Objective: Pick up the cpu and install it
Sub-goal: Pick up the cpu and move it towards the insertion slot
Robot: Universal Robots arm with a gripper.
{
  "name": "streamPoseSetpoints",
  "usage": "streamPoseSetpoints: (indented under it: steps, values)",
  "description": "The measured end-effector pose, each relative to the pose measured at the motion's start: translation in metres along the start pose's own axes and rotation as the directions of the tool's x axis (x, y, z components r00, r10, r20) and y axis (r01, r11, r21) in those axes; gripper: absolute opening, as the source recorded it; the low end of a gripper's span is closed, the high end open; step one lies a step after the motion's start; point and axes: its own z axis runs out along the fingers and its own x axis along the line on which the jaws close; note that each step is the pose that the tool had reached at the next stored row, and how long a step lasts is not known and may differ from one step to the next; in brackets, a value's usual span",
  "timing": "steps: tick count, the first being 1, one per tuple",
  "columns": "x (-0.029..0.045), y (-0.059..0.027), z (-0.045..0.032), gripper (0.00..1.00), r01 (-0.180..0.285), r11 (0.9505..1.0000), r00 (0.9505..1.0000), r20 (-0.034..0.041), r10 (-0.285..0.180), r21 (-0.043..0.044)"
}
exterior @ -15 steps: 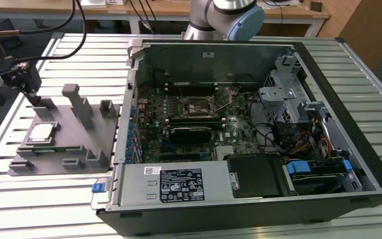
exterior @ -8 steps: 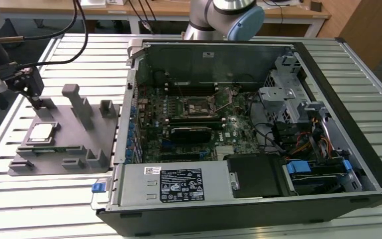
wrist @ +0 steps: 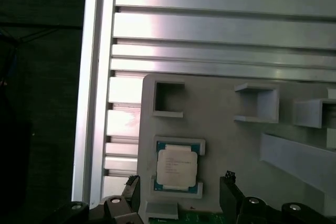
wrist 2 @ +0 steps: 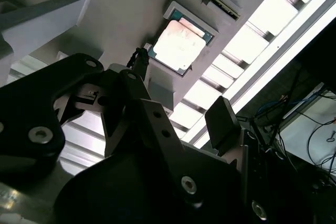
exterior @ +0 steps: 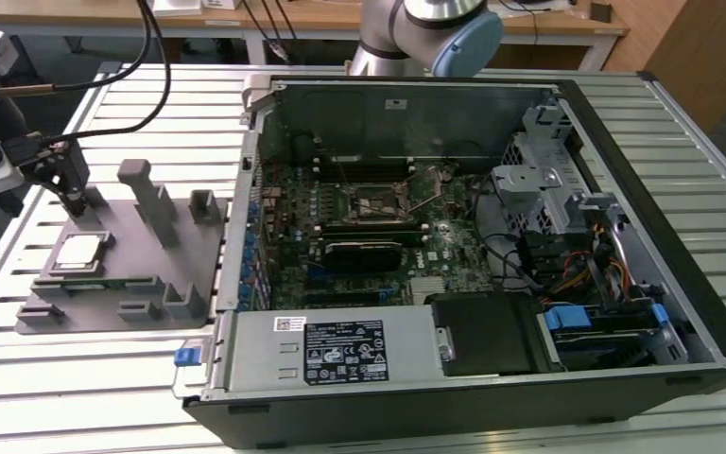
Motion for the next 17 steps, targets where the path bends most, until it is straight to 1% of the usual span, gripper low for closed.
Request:
streamPoseSetpoints:
  steps: [17]
  values:
    - [-0.0001,-0.0015,0.009,0.7,0.0,1.0,1.0,0.0001,0.0,0.0009]
